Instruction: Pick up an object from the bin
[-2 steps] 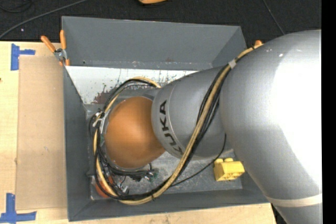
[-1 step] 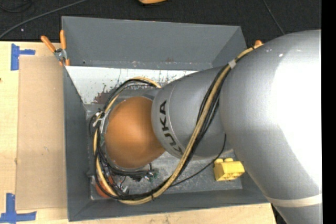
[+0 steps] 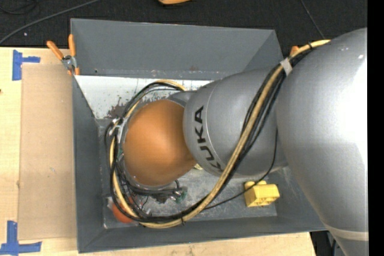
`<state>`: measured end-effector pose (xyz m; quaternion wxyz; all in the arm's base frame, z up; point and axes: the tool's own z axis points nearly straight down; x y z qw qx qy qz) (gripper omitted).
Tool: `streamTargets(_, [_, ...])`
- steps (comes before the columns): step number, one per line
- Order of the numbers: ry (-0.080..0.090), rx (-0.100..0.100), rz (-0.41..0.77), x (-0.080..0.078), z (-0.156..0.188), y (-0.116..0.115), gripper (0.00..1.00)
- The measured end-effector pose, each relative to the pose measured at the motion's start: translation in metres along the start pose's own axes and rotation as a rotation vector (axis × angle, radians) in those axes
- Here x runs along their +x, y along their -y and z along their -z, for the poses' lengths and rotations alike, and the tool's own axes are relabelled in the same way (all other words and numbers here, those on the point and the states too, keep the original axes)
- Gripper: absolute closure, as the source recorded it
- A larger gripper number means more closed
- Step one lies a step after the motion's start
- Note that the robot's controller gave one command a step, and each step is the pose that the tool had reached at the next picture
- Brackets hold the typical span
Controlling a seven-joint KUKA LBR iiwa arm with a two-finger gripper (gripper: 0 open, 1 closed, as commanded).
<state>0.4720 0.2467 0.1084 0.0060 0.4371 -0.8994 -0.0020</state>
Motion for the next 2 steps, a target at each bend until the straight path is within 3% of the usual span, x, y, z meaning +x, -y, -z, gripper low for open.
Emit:
streamTargets(1, [0.009, 0.005, -0.001, -0.0023, 0.0440, 0.0008, 1.00])
streamTargets(2, [0.009, 0.002, -0.006, -0.0019, 0.0502, 0.0005, 1.00])
